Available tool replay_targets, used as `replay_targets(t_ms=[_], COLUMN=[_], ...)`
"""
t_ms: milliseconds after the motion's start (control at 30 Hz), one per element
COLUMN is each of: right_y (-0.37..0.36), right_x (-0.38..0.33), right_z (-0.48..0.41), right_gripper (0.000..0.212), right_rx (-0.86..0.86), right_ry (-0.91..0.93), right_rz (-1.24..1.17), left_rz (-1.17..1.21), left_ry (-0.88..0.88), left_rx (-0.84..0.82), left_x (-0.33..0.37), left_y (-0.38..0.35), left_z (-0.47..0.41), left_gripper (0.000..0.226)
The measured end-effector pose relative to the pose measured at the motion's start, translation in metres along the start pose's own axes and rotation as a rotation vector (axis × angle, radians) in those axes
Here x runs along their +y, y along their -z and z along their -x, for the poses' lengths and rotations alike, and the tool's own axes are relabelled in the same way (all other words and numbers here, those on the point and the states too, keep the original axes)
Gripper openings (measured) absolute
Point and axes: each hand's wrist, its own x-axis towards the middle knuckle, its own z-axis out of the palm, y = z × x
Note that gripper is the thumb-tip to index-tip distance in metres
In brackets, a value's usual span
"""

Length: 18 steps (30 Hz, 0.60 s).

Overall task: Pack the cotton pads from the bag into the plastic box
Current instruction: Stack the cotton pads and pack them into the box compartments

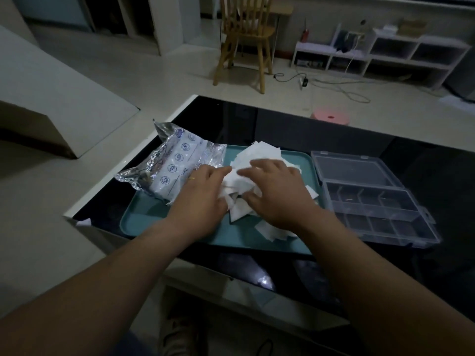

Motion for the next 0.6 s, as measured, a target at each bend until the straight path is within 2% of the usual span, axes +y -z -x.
replay_targets(t_ms=[133, 267, 400, 500, 600], right_y=[0.005, 0.031, 0.044, 0.040, 0.039], right_x=[0.011, 0.032, 0.067, 0.075, 0.071], right_z=[0.002, 0.012, 0.029, 0.036, 0.042], right_gripper=[0.040, 0.036, 0.020, 0.010, 0.018], right_rx=[-0.077, 0.077, 0.151, 0.028, -0.166], right_ry=[-0.093, -0.158, -0.365, -0.438, -0.416], right_rz=[-0.086, -0.308, -0.292, -0.320, -0.380], left_rz=[-0.104, -0.112, -0.091, -0.124, -0.158], left_ry=[0.021, -0.071, -0.114, -0.098, -0.113], left_rx=[-0.045, 0.064, 0.042, 0.022, -0.014], left_x=[-0.003, 0.024, 0.047, 0.054, 0.059], left_y=[-0.002, 0.001, -0.001, -0.008, -0.011], left_z=[-0.003, -0.011, -0.021, -0.026, -0.027], left_gripper=[0.070, 0.068, 0.056, 0.050, 0.045])
